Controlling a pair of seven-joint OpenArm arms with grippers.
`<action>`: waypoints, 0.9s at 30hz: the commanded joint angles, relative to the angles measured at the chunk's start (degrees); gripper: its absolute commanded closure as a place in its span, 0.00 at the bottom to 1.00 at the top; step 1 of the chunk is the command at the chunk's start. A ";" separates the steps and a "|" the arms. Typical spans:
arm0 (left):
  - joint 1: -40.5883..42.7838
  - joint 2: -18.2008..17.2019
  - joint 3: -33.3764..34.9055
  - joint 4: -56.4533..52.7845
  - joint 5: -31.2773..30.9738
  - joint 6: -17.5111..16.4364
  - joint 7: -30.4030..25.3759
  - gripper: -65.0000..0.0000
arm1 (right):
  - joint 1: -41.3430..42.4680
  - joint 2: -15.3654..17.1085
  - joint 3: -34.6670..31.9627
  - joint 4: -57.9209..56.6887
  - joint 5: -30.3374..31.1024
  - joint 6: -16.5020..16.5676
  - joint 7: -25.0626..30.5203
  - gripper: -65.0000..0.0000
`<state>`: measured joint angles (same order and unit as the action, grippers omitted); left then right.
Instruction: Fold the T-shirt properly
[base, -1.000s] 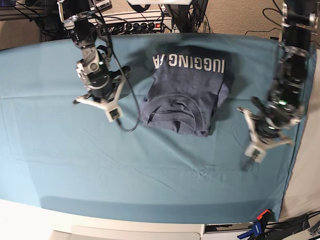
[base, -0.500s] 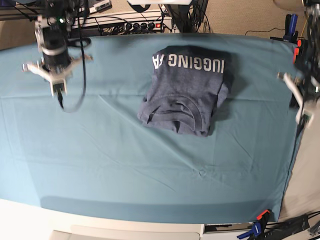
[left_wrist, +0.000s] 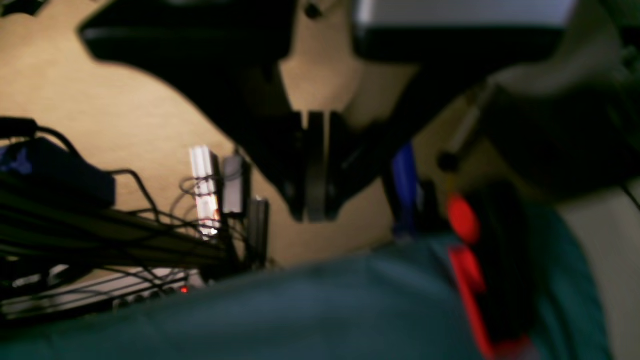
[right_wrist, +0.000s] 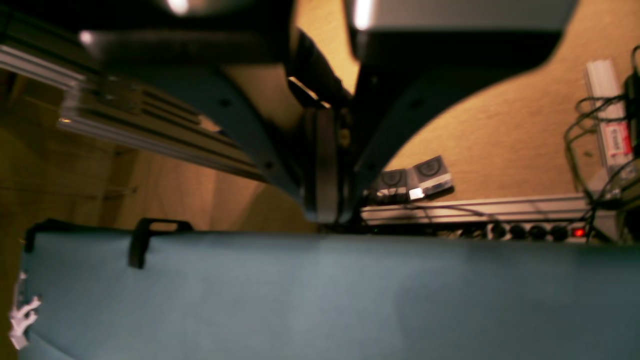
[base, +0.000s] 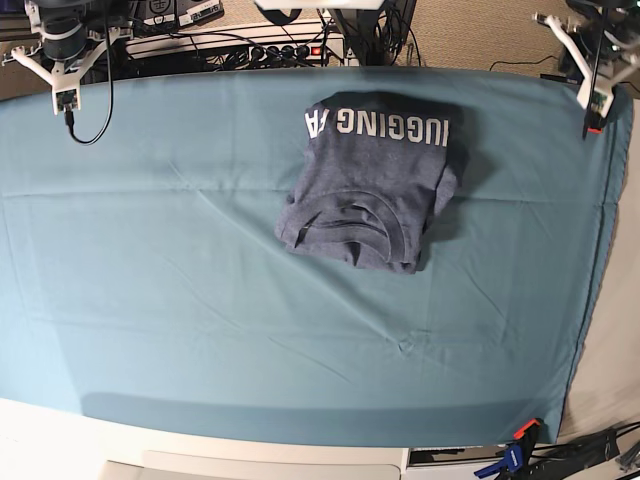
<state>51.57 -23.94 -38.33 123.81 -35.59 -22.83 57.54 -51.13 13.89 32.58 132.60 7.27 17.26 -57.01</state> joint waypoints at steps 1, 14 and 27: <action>1.51 0.26 -0.44 -0.13 -1.01 -1.07 -0.50 1.00 | -0.42 0.55 0.48 -2.82 0.70 0.13 0.31 1.00; 3.80 3.15 0.61 -18.60 -5.01 -5.75 -3.82 1.00 | 1.22 0.57 0.37 -34.32 15.30 10.91 3.58 1.00; -7.21 3.17 29.88 -46.66 12.55 -5.29 -16.13 1.00 | 10.84 0.57 0.37 -64.87 17.59 11.04 8.22 1.00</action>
<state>43.29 -20.16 -8.05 76.58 -22.52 -27.92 41.17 -39.44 13.54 32.58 66.98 24.91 28.34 -48.66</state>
